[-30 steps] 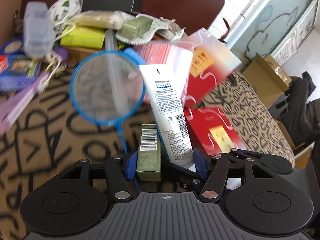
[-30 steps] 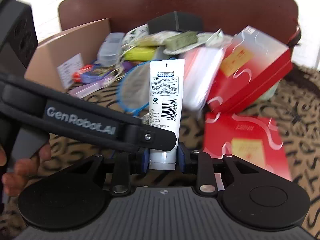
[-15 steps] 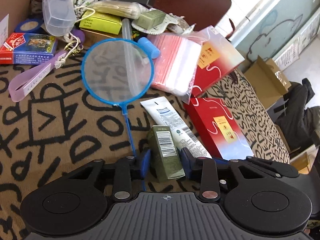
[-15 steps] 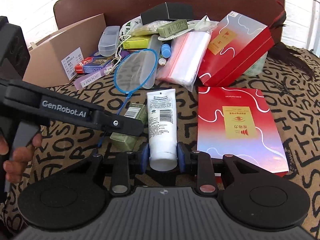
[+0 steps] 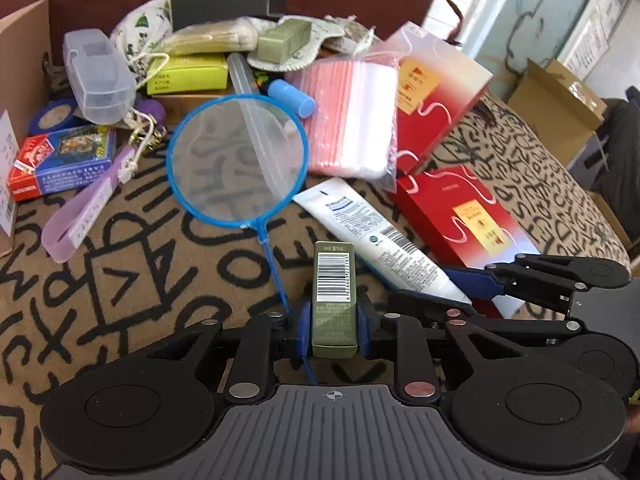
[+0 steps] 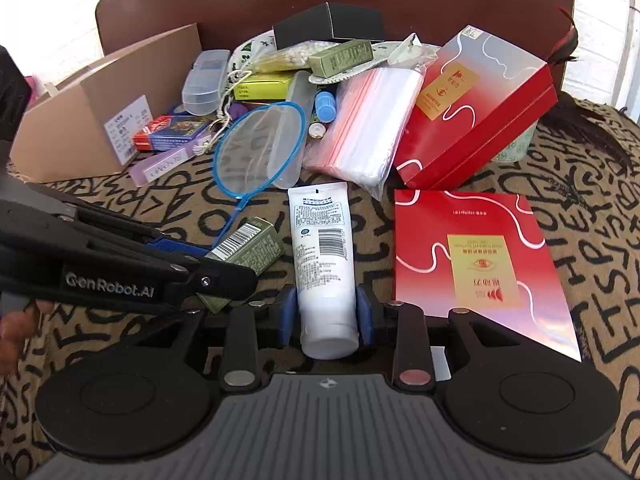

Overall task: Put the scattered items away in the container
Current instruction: 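Grasp the small green box with the left tool while the right tool grasps the white tube, then carry the green box and white tube into the box and open both tools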

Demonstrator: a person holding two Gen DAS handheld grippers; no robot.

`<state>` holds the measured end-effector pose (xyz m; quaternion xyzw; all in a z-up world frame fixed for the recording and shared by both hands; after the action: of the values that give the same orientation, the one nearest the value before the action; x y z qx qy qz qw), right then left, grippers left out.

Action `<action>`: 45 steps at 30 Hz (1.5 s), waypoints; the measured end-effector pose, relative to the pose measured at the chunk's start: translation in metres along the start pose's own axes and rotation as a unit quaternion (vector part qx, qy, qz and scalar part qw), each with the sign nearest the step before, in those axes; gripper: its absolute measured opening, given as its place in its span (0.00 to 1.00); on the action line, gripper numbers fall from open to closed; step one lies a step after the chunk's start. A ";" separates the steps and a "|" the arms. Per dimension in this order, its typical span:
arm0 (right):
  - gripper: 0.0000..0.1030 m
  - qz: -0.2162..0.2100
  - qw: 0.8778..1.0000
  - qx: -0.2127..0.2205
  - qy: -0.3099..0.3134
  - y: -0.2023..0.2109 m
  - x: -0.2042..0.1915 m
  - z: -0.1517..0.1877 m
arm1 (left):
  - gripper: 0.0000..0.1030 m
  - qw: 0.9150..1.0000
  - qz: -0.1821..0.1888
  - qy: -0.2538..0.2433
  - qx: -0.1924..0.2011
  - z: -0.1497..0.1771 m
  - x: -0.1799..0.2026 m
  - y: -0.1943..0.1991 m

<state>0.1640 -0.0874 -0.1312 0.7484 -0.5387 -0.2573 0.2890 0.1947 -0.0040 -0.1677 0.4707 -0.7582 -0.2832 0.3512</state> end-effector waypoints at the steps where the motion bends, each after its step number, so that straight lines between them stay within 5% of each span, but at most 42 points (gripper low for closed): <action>1: 0.35 0.001 1.000 0.001 -0.001 -0.001 0.001 -0.001 | 0.25 1.000 0.001 0.003 0.000 -0.001 0.000 -0.001; 17: 0.36 0.006 1.000 0.008 0.009 -0.012 0.001 -0.006 | 0.19 1.000 0.008 0.015 0.015 -0.003 -0.007 -0.005; 26: 0.33 -0.054 0.998 0.003 -0.042 0.018 -0.014 0.001 | 0.19 0.997 0.036 0.065 0.032 0.012 -0.008 0.025; 36: 0.33 -0.094 0.991 0.086 0.034 0.063 -0.076 -0.063 | 0.19 0.986 0.010 0.082 0.141 -0.015 -0.033 0.119; 45: 0.33 -0.176 0.967 0.153 0.107 0.062 -0.179 -0.164 | 0.19 0.958 -0.089 0.099 0.255 -0.062 -0.117 0.225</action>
<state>0.1858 0.0932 0.0408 0.8897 -0.3976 -0.1371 0.1775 0.1650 0.1863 0.0092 0.6361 -0.7216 -0.0620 0.2660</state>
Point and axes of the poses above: each gripper's, at about its wrist camera, not at the fingertips, and y roughly against the way its jaws point, x to its right, z to its underside, the point moved 9 cm from there along -y, roughly the way its jaws point
